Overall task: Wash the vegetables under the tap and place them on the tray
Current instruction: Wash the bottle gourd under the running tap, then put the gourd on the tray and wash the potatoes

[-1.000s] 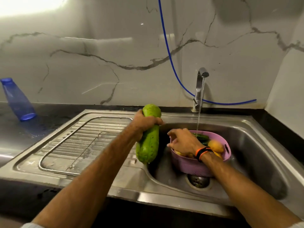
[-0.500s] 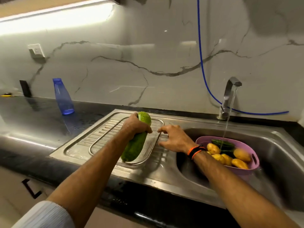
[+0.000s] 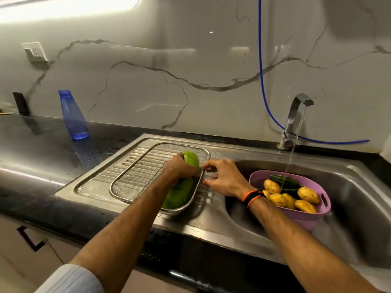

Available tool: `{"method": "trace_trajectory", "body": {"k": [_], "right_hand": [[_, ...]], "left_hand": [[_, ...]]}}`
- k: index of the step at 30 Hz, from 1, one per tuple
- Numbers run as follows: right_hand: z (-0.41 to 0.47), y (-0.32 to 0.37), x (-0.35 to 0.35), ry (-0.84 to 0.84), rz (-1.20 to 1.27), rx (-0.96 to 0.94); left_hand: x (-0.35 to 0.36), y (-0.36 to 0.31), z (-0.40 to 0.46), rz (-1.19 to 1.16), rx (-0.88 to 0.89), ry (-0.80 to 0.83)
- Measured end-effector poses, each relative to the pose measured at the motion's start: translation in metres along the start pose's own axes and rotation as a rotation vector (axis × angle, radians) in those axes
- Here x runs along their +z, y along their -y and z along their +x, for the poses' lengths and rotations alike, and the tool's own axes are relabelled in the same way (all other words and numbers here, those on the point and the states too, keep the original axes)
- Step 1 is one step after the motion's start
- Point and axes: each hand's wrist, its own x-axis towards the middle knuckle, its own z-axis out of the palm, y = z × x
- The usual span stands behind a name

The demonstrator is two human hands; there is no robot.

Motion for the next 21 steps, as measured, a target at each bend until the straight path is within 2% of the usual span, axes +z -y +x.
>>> {"method": "trace_trajectory", "body": {"k": [5,15,18,21], "right_hand": [[-0.002,0.001,0.002,-0.029,0.017,0.004],[-0.014,0.009,0.002,-0.013,0.082,0.048],[-0.019,0.010,-0.003,-0.032,0.084,0.059],[-0.025,0.004,-0.018,-0.073,0.068,0.085]], "left_hand": [[-0.006,-0.008,-0.004,0.107,0.076,-0.028],[-0.010,0.018,-0.018,0.068,0.221,-0.058],[-0.011,0.012,-0.023,0.060,0.213,-0.055],[-0.013,-0.004,-0.028,0.091,0.298,-0.123]]}}
